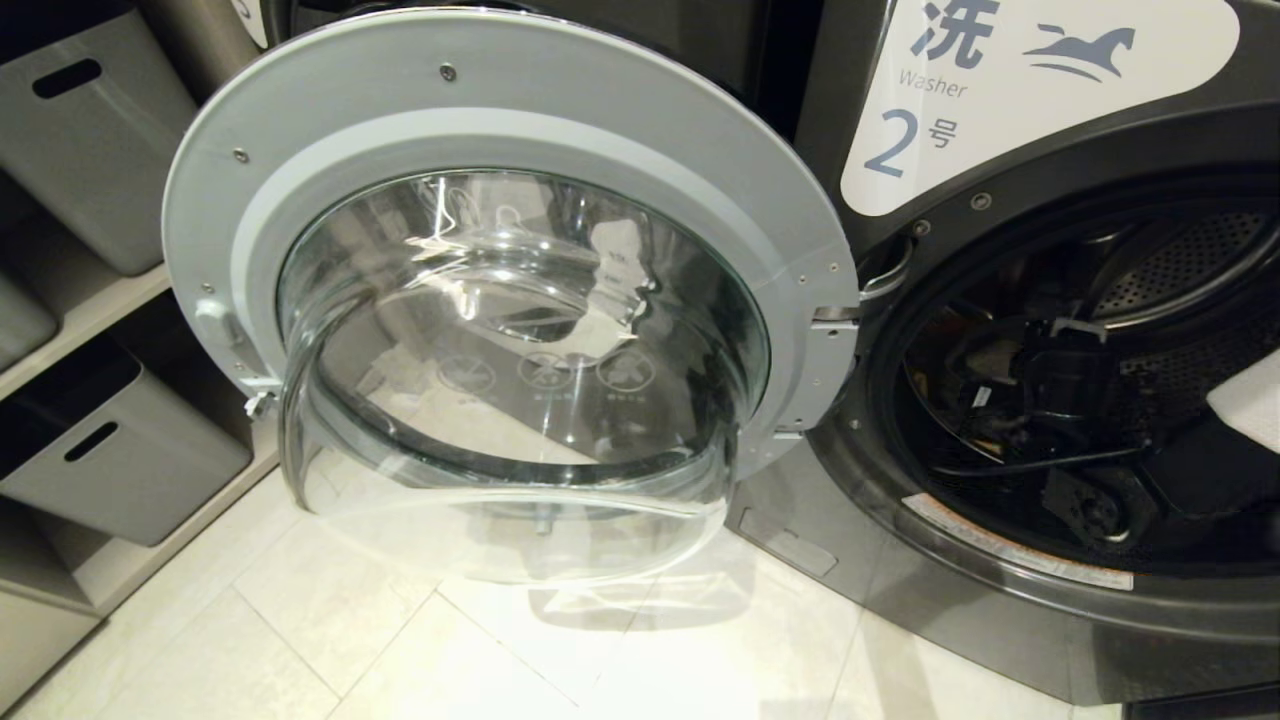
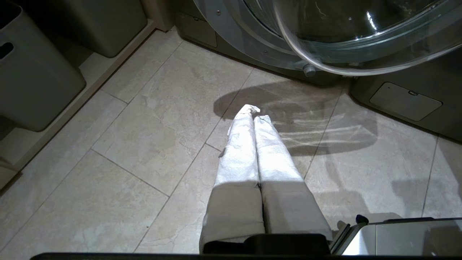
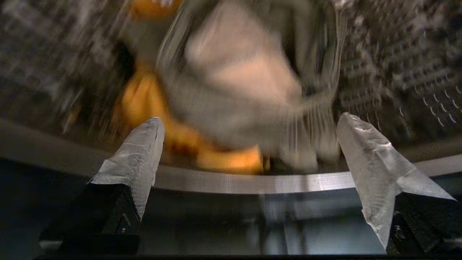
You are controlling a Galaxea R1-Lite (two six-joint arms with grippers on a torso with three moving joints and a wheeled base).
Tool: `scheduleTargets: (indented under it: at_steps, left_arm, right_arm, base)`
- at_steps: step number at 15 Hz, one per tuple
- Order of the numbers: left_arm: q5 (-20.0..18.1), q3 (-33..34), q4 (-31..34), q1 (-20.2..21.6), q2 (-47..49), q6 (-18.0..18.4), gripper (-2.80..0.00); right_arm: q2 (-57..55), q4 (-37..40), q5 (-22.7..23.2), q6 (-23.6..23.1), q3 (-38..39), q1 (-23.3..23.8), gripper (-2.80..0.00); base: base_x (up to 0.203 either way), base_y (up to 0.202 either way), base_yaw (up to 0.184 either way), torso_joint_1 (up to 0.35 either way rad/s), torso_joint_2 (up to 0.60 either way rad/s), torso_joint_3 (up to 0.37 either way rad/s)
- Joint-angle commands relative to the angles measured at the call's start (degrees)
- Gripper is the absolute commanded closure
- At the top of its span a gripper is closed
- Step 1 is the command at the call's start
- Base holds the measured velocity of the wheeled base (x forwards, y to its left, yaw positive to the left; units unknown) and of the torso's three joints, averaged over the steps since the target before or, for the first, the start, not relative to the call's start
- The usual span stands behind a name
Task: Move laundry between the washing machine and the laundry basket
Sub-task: Pick a cloth and place it into the basket
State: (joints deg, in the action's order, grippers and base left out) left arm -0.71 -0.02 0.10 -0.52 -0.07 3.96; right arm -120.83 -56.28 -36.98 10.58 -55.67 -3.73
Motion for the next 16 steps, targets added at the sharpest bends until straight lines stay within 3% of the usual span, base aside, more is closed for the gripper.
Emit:
scheduleTargets:
  at_steps: [1, 6, 12, 16]
  left_arm:
    - [0.00, 0.02, -0.01, 0.00, -0.02, 0.01, 0.00]
    - [0.00, 0.02, -0.01, 0.00, -0.01, 0.08, 0.00]
    - [0.00, 0.02, -0.01, 0.00, -0.10, 0.07, 0.00]
    - [0.00, 0.02, -0.01, 0.00, -0.01, 0.07, 0.00]
  right_arm:
    - [-6.46, -0.19, 0.32, -0.14, -6.07, 1.73, -2.80]
    - [-15.34, 8.93, 2.83, -0.08, -24.90, 5.39, -2.80]
    - [-25.39, 26.25, 8.47, 1.77, -48.55, 11.55, -2.80]
    - [-29.37, 33.71, 18.84, 5.00, -55.12, 13.30, -2.80]
  base:
    - [0.000, 0.000, 0.000, 0.000, 0.00, 0.000]
    - [0.000, 0.000, 0.000, 0.000, 0.00, 0.000]
    - [0.000, 0.000, 0.000, 0.000, 0.00, 0.000]
    - [0.000, 0.000, 0.000, 0.000, 0.00, 0.000]
